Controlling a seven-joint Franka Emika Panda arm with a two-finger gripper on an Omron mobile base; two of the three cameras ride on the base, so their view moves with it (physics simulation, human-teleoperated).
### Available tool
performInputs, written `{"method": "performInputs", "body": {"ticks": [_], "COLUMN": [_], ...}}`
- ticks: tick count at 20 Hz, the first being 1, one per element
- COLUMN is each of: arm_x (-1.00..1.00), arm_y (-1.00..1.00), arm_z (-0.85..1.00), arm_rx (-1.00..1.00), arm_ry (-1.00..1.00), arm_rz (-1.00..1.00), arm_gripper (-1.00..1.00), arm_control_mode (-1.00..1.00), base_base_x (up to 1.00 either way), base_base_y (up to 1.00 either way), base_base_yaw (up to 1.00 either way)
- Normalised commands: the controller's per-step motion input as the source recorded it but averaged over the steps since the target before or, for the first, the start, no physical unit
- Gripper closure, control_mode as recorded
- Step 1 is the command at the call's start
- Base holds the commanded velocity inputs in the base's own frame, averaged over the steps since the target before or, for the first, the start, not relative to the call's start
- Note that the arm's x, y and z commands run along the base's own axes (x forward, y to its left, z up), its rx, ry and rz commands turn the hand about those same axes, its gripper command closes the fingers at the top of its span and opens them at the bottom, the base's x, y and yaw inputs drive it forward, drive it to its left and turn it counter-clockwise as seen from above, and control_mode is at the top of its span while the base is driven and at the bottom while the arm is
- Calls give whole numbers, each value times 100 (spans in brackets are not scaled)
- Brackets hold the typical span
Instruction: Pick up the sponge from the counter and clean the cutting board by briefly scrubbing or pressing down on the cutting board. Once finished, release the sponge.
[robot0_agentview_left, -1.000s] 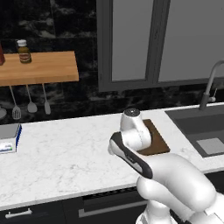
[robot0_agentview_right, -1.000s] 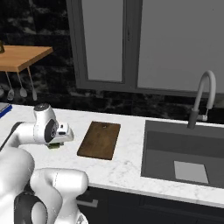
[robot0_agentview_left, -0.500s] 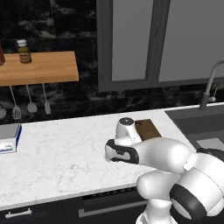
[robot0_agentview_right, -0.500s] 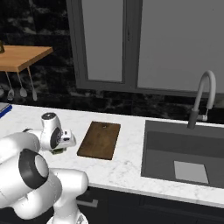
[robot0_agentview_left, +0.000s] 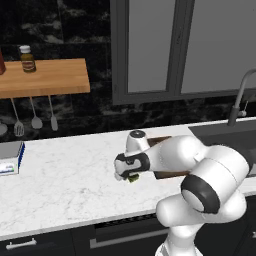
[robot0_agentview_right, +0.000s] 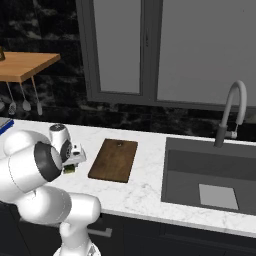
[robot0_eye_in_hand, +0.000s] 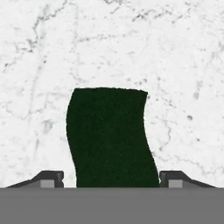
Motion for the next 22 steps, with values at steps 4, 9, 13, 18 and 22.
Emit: {"method": "performInputs", "body": {"ticks": [4,9,13,18,22], "arm_x": [3,-42,-80,-88,-80], "arm_y": [27,3,0,2,6], "arm_z": [2,59,94,78,81], "arm_rx": [0,0,0,0,0], "arm_ry": [-2,-9,-22,-25,-24], "arm_rz": [0,0,0,0,0], "arm_gripper": [-100,-100,-100,-100,-100], "arm_control_mode": [-100,-100,-100,-100,-100], "base_base_x": [0,0,0,0,0], "base_base_y": [0,0,0,0,0], "base_base_yaw": [0,0,0,0,0]}}
